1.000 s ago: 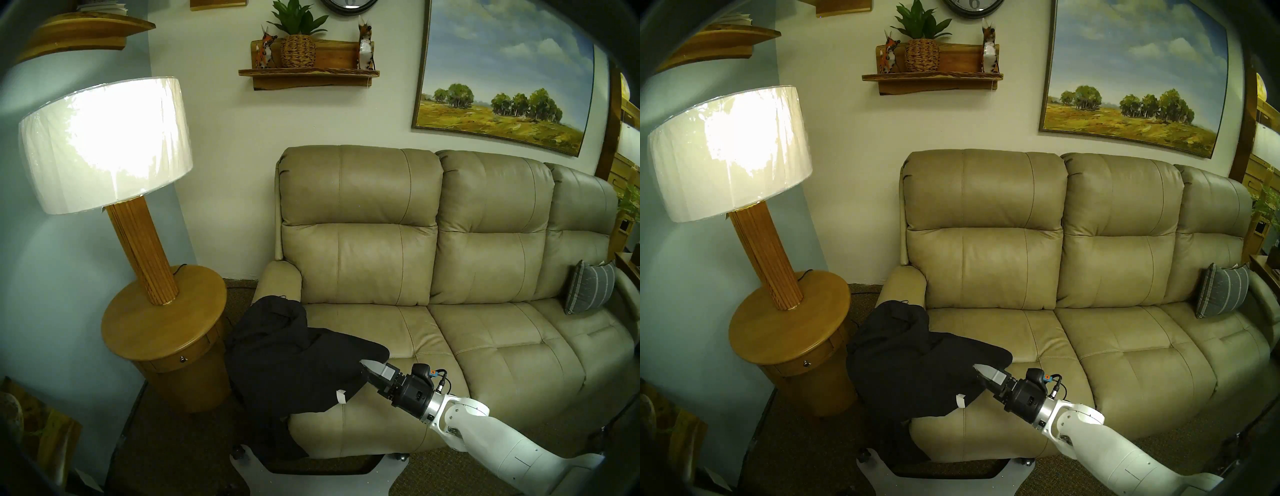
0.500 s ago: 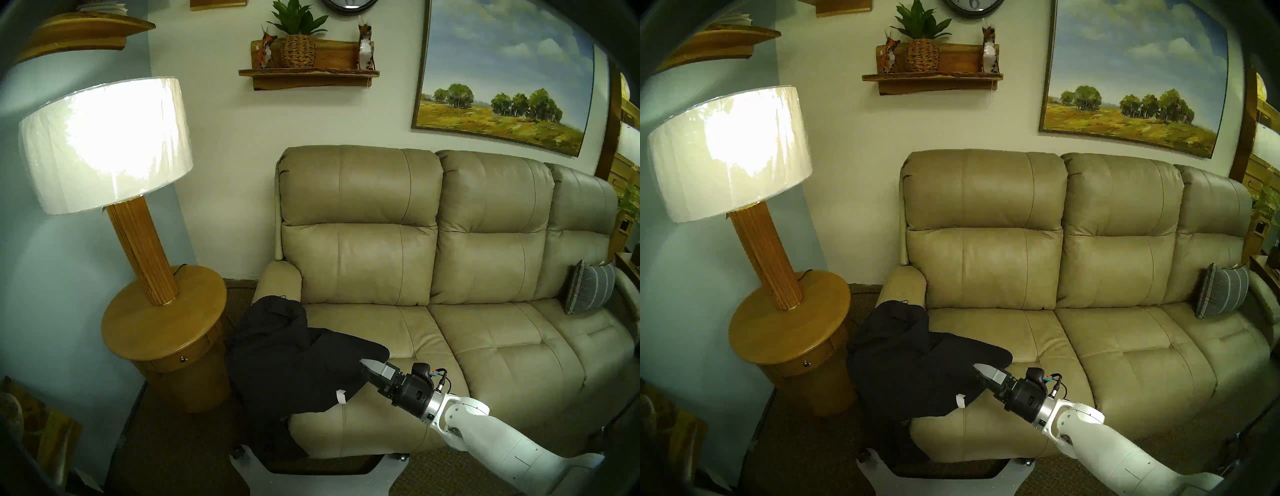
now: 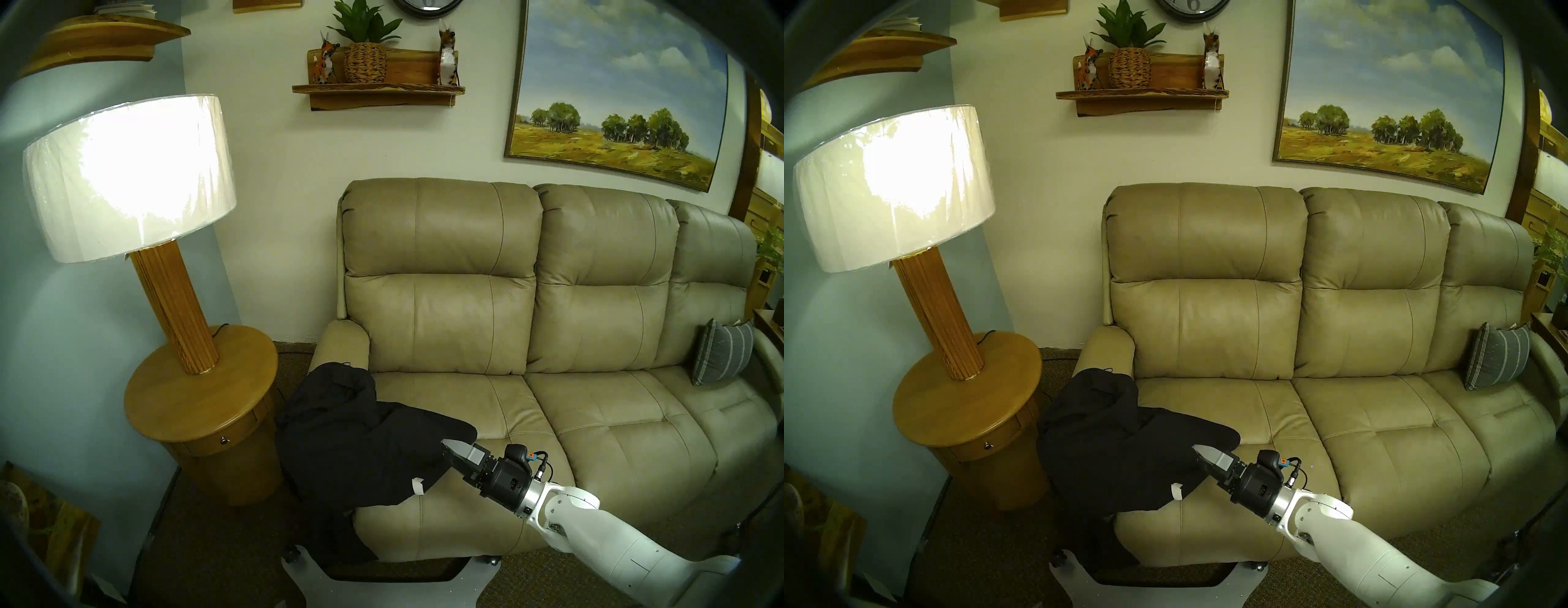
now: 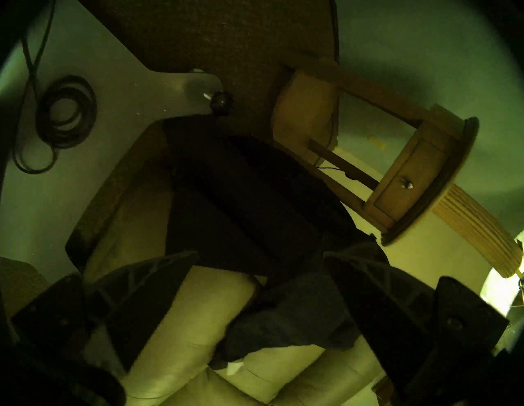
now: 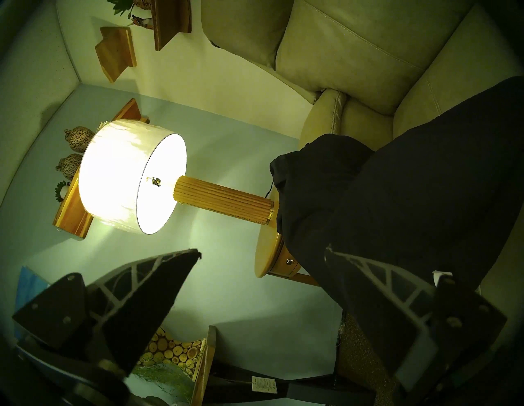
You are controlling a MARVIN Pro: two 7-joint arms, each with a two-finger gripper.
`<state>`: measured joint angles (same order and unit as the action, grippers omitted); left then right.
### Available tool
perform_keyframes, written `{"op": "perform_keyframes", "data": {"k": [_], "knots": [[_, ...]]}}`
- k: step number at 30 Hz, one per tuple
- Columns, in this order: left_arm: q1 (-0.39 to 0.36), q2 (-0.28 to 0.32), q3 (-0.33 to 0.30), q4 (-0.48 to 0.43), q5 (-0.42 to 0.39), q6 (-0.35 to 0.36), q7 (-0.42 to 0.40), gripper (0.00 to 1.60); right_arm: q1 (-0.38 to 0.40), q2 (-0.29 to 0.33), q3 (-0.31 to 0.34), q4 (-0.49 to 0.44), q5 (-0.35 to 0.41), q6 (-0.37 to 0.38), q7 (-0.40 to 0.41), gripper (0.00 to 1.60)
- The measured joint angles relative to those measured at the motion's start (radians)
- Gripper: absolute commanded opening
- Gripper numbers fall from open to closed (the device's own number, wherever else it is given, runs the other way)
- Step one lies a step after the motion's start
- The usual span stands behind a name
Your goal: Drape jacket on sofa arm
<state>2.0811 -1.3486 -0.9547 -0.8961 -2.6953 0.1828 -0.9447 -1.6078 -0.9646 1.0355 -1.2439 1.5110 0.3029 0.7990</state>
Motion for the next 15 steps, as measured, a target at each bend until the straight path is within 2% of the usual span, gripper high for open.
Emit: {"op": "perform_keyframes", "data": {"k": [9,15], "knots": [[0.05,0.022,-0.021,-0.091,0.108,-0.019,-0.154,1.6,0.0,0.0,0.0,0.0,-0.005,-0.005,0.011,1.6],[0.073,0.027,-0.032,-0.119,0.157,-0.048,-0.223,1.6,0.0,0.0,0.0,0.0,-0.01,-0.007,0.017,1.6]]}}
